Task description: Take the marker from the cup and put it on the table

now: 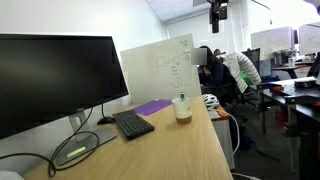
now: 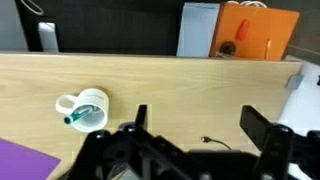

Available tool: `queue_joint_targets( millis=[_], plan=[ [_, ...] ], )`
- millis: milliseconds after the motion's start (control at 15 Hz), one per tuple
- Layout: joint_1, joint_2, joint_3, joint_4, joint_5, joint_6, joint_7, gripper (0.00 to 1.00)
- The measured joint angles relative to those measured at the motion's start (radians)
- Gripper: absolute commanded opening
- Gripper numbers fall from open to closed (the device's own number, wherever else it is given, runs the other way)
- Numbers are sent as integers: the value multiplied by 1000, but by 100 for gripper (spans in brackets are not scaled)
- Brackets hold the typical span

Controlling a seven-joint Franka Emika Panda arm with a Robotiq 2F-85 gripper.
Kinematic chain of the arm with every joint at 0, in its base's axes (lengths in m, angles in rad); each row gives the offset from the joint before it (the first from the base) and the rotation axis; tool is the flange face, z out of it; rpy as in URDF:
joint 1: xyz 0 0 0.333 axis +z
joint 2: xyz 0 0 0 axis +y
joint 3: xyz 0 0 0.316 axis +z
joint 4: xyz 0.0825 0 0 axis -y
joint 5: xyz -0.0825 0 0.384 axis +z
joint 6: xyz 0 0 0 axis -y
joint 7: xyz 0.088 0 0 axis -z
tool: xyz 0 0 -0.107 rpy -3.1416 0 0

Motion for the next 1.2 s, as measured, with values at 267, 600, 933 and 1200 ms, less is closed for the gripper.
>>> queue_joint_targets(
  millis=[267,600,933,1200],
  plan=[
    [0,0,0,0,0,0,0,100],
    [-13,47,10,17,-66,0,-3,100],
    [-88,311,2,177,-291,1,-98,100],
    [-120,574,-3,339,-400,48,-254,100]
  ],
)
